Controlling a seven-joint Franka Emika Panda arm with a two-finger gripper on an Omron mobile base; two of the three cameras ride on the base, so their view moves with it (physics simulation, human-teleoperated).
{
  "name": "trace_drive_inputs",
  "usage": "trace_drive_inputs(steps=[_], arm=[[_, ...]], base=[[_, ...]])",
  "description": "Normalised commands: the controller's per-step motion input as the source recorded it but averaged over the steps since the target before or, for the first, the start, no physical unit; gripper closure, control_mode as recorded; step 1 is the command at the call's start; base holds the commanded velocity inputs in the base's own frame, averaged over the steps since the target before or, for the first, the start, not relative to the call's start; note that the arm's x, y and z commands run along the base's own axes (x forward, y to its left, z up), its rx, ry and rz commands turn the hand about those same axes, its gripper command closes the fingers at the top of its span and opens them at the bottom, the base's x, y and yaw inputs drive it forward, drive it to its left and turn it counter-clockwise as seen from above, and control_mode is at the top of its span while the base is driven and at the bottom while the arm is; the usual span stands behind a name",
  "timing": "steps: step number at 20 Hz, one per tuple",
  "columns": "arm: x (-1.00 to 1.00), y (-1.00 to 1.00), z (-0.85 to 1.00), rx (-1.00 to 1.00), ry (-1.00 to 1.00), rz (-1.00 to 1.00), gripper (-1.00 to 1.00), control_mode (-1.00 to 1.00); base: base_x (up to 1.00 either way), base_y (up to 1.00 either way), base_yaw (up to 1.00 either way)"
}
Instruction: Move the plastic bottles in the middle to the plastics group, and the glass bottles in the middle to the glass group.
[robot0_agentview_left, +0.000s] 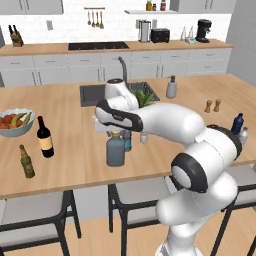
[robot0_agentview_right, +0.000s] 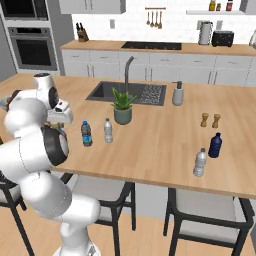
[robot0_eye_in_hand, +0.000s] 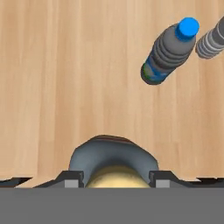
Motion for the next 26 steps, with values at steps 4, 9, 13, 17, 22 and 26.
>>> trace_drive_inputs(steps=[4,9,13,17,22,26], arm=[[0.32,1.0,0.0,0.0,-0.06,0.1,1.0,-1.0],[0.45,0.92,0.0,0.0,-0.02,0.1,1.0,-1.0],[0.54,0.74,-0.05,0.0,0.0,0.01,1.0,-1.0],[0.51,0.51,-0.14,0.0,0.02,0.0,1.0,-1.0],[0.34,0.36,-0.36,0.0,0.01,0.0,1.0,-1.0],[0.37,0.32,-0.3,0.0,0.0,0.0,1.0,-1.0]], base=[[0.0,0.0,0.0],[0.0,0.0,0.0],[0.0,0.0,0.0],[0.0,0.0,0.0],[0.0,0.0,0.0],[0.0,0.0,0.0]])
